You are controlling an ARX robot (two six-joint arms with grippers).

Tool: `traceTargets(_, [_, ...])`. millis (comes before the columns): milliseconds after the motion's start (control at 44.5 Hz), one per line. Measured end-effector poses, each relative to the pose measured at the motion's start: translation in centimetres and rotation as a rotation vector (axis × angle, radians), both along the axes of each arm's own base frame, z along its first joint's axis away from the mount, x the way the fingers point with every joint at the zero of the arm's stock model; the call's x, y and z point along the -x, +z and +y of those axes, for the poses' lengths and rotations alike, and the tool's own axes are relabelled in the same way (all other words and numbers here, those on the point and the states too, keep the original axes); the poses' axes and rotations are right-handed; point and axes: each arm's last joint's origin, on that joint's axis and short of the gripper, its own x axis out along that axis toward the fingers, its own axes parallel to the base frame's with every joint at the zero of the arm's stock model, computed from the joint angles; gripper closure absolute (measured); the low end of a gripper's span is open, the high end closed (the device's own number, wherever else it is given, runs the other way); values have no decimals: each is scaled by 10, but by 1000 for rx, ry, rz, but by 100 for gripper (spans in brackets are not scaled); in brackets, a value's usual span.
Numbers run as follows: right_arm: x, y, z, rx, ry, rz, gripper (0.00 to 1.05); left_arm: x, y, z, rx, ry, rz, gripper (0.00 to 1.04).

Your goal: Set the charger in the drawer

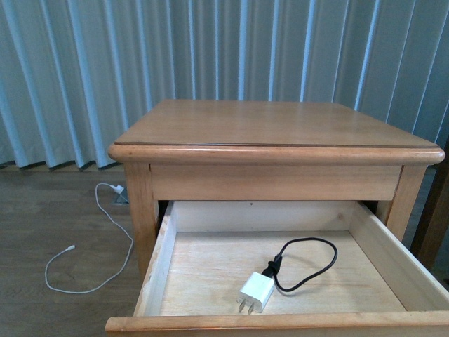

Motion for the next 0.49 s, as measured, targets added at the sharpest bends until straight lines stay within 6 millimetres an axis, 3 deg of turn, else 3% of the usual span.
traceTargets(225, [0, 0, 0, 0, 0, 0, 8, 0, 0, 0, 0, 0, -4, 101])
traceTargets(292, [0, -1, 1, -29, 47, 67, 8, 0, 0, 0, 0, 0, -4, 91])
traceTargets(382, [-1, -7, 5, -96, 120, 305, 8, 0, 0, 0, 0, 0, -4, 73])
traceTargets(495, [0, -16, 13, -140, 167, 486, 8, 0, 0, 0, 0, 0, -4, 54])
